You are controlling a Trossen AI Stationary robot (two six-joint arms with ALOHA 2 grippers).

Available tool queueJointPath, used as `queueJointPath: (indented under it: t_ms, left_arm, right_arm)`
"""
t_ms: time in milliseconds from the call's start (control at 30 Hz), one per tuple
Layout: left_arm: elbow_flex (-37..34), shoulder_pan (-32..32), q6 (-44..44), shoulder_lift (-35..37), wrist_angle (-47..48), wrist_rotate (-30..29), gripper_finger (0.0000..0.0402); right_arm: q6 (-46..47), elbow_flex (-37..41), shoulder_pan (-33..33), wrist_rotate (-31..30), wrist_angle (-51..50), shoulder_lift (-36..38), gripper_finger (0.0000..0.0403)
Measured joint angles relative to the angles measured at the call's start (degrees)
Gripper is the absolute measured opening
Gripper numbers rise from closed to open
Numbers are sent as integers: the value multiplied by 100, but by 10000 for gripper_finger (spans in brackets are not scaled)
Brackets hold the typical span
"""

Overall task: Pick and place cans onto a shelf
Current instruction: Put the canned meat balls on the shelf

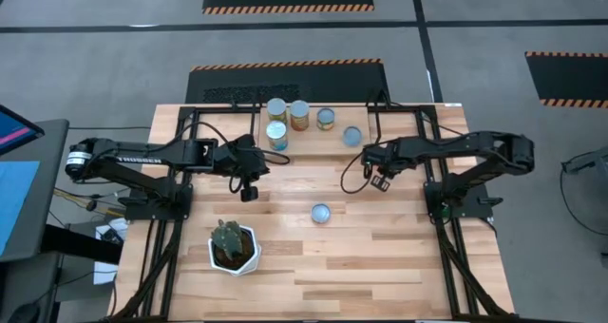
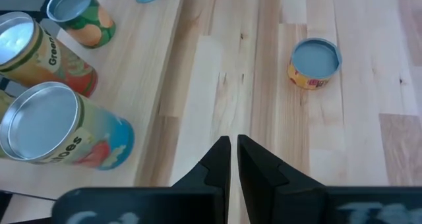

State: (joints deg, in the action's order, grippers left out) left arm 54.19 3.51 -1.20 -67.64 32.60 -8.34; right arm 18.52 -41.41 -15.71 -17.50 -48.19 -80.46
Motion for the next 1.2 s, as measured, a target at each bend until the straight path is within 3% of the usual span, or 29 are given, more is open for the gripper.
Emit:
queueJointPath:
  t_ms: [100, 267, 500, 667, 833, 967, 1200]
  left_arm:
    - [0, 2, 40, 0, 2, -2, 18]
    - [0, 2, 40, 0, 2, -2, 18]
    - [0, 2, 31, 0, 4, -2, 18]
    - [0, 2, -35, 0, 7, -2, 18]
    - [2, 2, -105, 0, 8, -3, 18]
    - [2, 2, -113, 0, 12, -2, 18]
    - [2, 1, -113, 2, 86, -4, 18]
  right_arm:
    - [33, -45, 19, -24, 0, -100, 81]
    - [214, -287, 289, 259, -400, 24, 14]
    - [541, -941, 877, 877, -1141, 621, 7]
    - [443, -1454, 1328, 962, -688, 893, 5]
    - [-551, -1759, 1466, 966, 782, 750, 5]
    - [-1813, -1898, 1219, 948, 1907, 315, 5]
    - [-3268, -2481, 233, 905, 2117, -911, 6]
